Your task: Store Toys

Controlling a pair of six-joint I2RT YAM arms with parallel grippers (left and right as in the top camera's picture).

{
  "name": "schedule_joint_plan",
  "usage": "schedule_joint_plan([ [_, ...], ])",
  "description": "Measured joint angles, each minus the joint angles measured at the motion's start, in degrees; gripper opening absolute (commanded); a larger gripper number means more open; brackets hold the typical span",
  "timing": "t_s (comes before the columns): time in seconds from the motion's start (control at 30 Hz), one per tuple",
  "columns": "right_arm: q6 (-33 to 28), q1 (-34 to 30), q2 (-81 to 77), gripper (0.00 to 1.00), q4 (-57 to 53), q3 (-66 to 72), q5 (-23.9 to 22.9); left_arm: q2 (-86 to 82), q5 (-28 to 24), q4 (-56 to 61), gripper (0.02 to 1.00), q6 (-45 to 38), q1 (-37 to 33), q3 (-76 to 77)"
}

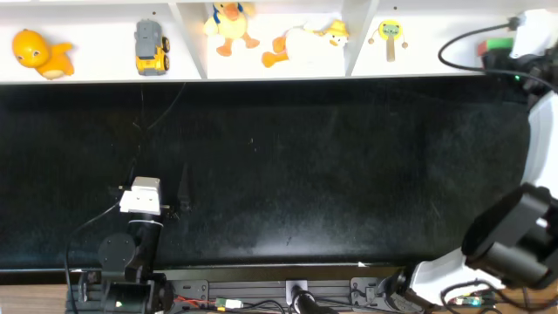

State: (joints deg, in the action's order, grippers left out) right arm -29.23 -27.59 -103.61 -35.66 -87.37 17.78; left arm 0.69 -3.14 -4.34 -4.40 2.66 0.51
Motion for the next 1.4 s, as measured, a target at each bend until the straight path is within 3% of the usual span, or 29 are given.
schedule_joint_plan([
  [0.43,7.58,3.39,-5.7,0.527,1.36,-3.72,3.48,0.0,0.0,0.0,0.996,0.0,0.0,0.0],
  [0.8,9.11,3.63,-6.67,0.588,1.33,-3.72,3.85,0.0,0.0,0.0,0.998,0.0,0.0,0.0],
  [0.87,9.25,3.65,-6.67,0.687,1.31,-3.72,3.82,0.0,0.0,0.0,0.998,0.0,0.0,0.0],
  [0.9,9.25,3.65,-6.67,0.974,1.4,-3.72,3.76,0.0,0.0,0.0,0.998,0.0,0.0,0.0],
  [1.07,9.53,3.65,-6.67,0.998,1.55,-3.8,2.21,0.0,0.0,0.0,0.998,0.0,0.0,0.0],
  [1.3,9.51,3.72,-6.14,0.996,0.92,-3.26,-5.4,0.0,0.0,0.0,0.998,0.0,0.0,0.0],
  [1.4,9.49,3.74,-1.57,0.998,5.46,2.99,-7.58,0.0,0.0,0.0,0.998,0.0,0.0,0.0],
])
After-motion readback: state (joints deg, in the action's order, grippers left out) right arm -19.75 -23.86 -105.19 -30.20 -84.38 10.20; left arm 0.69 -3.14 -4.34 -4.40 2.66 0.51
